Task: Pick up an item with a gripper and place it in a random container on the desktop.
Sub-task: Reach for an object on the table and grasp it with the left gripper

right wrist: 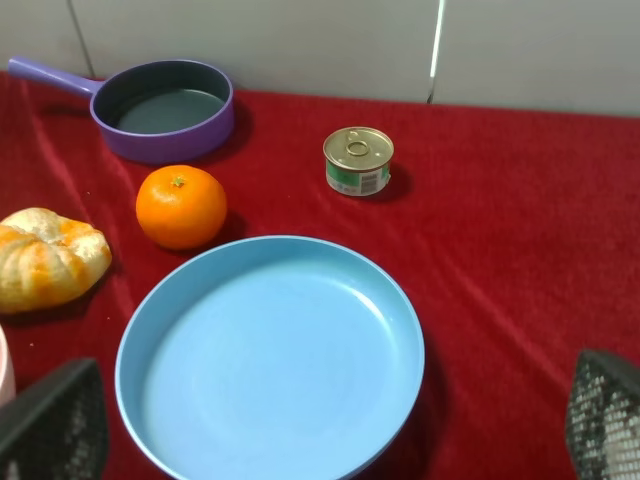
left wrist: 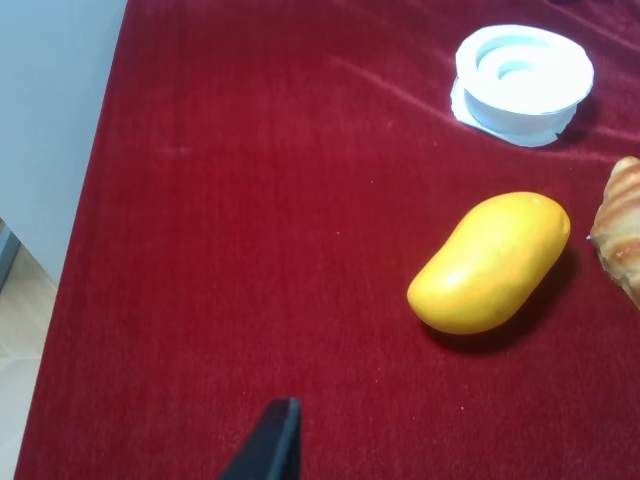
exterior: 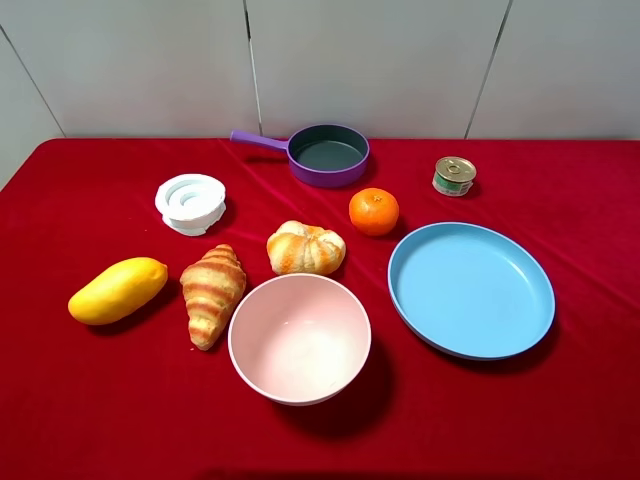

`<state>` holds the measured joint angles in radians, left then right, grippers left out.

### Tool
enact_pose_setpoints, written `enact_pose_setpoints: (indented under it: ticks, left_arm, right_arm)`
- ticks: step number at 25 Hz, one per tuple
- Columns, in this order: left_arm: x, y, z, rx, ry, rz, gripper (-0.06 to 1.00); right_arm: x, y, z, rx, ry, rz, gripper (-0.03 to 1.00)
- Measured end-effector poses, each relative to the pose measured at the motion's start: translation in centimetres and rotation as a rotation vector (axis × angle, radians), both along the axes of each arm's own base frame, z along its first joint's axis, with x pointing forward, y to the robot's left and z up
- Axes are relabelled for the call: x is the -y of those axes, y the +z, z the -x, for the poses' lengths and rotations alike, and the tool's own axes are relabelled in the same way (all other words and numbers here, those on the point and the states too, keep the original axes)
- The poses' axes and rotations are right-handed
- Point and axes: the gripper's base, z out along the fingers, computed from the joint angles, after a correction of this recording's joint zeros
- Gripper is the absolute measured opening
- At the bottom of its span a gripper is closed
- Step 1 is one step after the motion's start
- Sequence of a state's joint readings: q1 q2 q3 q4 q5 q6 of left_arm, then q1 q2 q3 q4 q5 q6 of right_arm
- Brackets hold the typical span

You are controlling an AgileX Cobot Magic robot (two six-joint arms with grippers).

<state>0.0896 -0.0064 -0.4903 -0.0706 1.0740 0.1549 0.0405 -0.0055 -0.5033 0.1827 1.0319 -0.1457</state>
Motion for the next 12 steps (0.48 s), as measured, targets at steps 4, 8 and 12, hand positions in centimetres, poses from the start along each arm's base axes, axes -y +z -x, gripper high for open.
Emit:
enact_pose_setpoints:
  ticks: [4,8,12]
  left_arm:
    - [0.00,0.00,0.00,0.000,0.000,0.000,0.98]
    - [0.00,0.00,0.00,0.000,0.000,0.000,0.98]
    - [0.00,0.00,0.00,0.000,0.000,0.000,0.98]
  right_arm:
    - [0.00,0.00,0.00,0.000,0.000,0.000,0.69]
    - [0.00,0.00,0.00,0.000,0.000,0.000,0.69]
    - [0.00,0.00,0.00,0.000,0.000,0.000,0.69]
